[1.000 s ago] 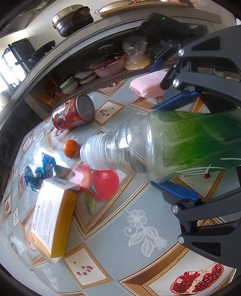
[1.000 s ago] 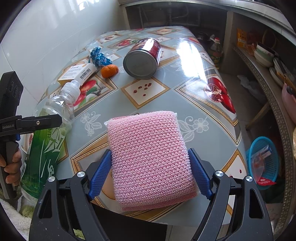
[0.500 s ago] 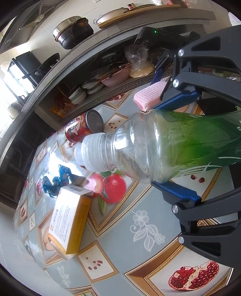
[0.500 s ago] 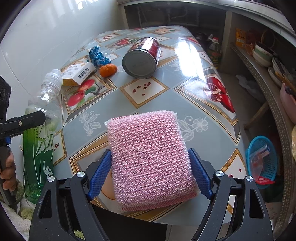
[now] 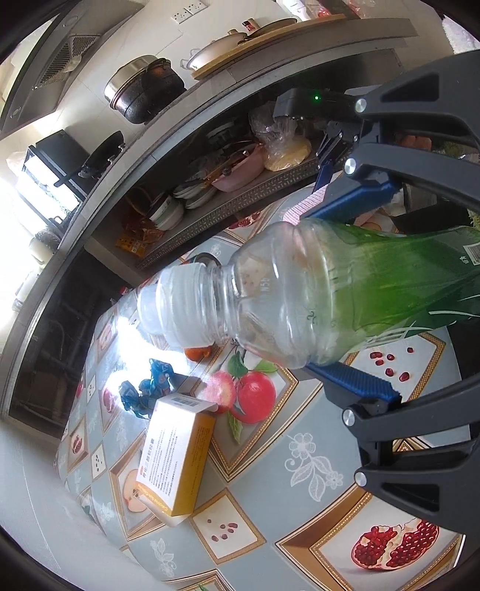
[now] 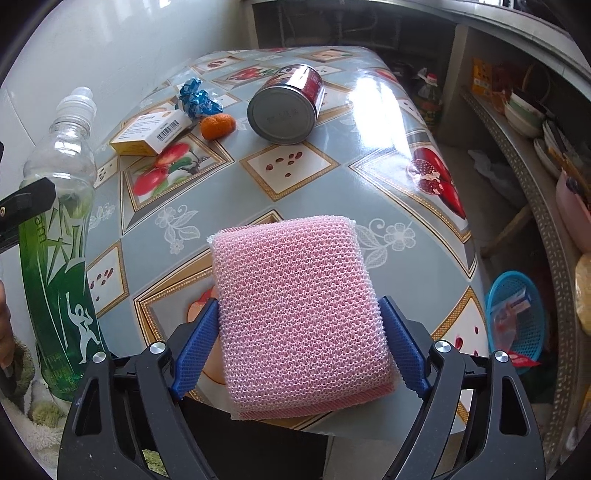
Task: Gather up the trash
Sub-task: 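Lift the bottle and sponge off the table with both tools, then carry the bottle and sponge over the blue wastebasket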
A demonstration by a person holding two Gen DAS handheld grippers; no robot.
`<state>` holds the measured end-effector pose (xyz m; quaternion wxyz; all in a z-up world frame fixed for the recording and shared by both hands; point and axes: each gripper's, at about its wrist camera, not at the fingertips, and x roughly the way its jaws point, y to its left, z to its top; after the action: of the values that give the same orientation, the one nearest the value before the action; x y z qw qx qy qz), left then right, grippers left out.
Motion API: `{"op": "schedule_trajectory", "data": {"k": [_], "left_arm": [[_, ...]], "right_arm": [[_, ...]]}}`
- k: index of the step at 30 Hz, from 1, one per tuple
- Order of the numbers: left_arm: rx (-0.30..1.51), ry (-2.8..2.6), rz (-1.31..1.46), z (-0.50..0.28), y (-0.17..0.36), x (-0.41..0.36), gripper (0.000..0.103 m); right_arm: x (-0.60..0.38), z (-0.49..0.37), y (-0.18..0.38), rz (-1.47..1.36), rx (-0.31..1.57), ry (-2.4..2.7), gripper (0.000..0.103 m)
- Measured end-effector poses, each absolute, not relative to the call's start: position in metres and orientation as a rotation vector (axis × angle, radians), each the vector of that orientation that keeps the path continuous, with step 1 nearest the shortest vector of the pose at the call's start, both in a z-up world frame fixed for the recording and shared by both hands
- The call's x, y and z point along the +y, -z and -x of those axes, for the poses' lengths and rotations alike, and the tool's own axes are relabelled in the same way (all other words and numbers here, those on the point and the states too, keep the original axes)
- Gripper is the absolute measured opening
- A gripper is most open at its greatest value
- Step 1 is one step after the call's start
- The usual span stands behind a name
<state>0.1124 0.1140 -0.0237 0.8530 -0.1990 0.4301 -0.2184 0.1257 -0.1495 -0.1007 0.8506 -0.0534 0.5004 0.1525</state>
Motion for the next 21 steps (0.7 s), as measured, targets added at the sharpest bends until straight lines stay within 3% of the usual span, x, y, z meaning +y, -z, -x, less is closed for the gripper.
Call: {"op": "schedule_trajectory", "data": {"k": [21], "left_arm": [[0.775, 0.563, 0.413, -0.106, -0.016, 0.099, 0.070]], "right_arm": [[-0.188, -0.117, 0.078, -0.107, 0.995, -0.329, 0.075]]}}
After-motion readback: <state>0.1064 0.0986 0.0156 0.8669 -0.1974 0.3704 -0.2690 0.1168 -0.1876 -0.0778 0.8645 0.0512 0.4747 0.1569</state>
